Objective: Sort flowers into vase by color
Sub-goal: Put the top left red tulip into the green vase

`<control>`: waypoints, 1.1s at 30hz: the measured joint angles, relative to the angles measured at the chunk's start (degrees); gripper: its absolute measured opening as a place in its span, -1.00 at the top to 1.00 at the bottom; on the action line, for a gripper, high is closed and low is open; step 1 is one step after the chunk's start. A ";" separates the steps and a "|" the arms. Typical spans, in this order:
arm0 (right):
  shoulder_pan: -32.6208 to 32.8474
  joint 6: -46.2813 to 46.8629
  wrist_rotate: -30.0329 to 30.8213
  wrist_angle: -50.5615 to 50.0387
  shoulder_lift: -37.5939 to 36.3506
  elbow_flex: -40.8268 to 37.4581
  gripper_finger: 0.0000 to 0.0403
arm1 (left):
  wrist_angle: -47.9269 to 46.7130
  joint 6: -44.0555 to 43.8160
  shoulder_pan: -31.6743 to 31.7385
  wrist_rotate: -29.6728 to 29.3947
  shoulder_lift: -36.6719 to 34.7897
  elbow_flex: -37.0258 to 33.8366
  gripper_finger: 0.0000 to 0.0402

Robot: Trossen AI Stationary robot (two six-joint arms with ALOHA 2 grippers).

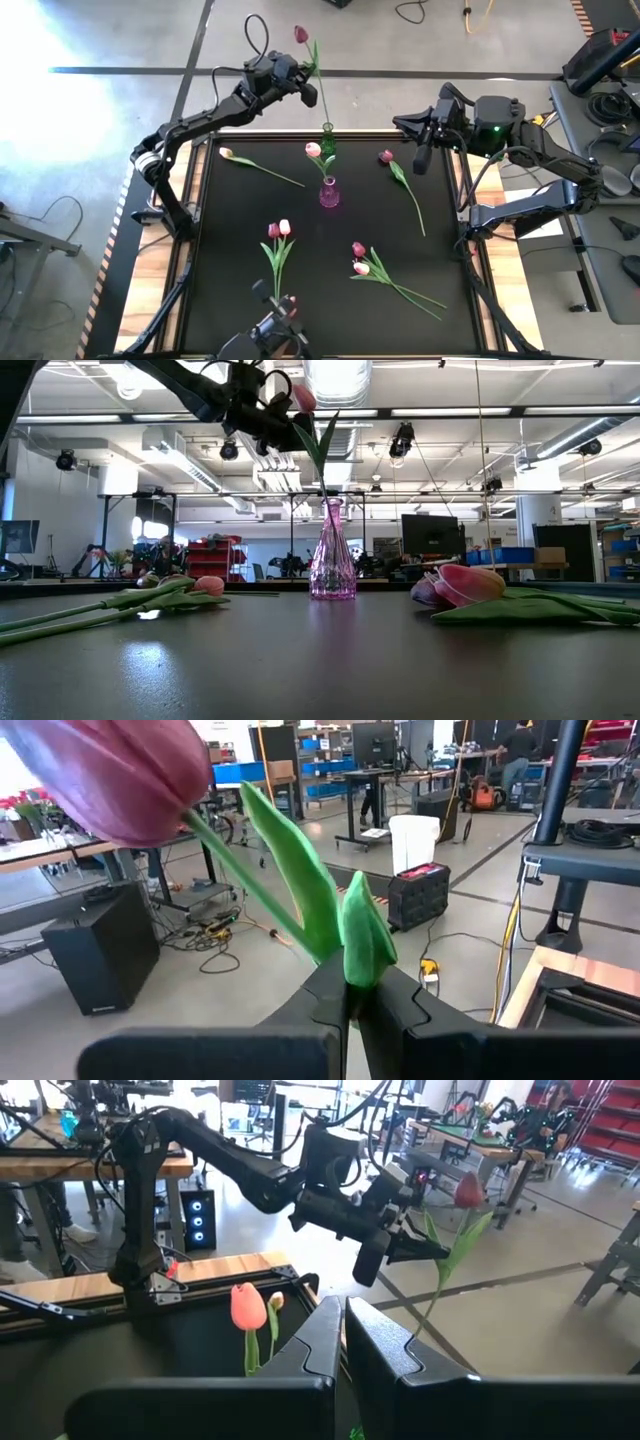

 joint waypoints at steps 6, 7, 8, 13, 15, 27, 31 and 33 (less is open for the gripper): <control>0.00 0.00 0.00 0.02 0.00 0.00 0.94 | 0.07 0.48 -0.17 0.02 -0.13 1.53 1.00; 0.00 0.00 0.00 0.02 0.00 0.00 0.94 | 0.08 0.48 -0.21 0.02 -0.15 1.66 1.00; 0.00 0.00 0.00 0.02 0.00 0.00 0.94 | 0.07 0.46 -0.22 0.04 -0.15 1.71 1.00; 0.00 0.01 0.00 0.03 0.00 0.00 0.94 | -1.29 0.94 -0.22 0.11 -0.15 1.71 1.00; 0.00 0.00 0.00 0.04 -0.02 0.00 0.94 | -1.34 1.57 -0.22 0.07 0.12 1.71 1.00; 0.00 0.02 -0.02 0.07 -0.02 0.00 0.94 | -1.39 3.07 -0.26 0.09 2.70 1.64 1.00; 0.00 0.02 0.00 0.15 -0.02 0.00 0.94 | -0.97 4.67 -0.26 0.09 2.69 1.64 1.00; 0.00 0.02 0.00 0.16 -0.02 0.00 0.94 | -0.86 4.94 -0.26 0.08 2.69 1.64 1.00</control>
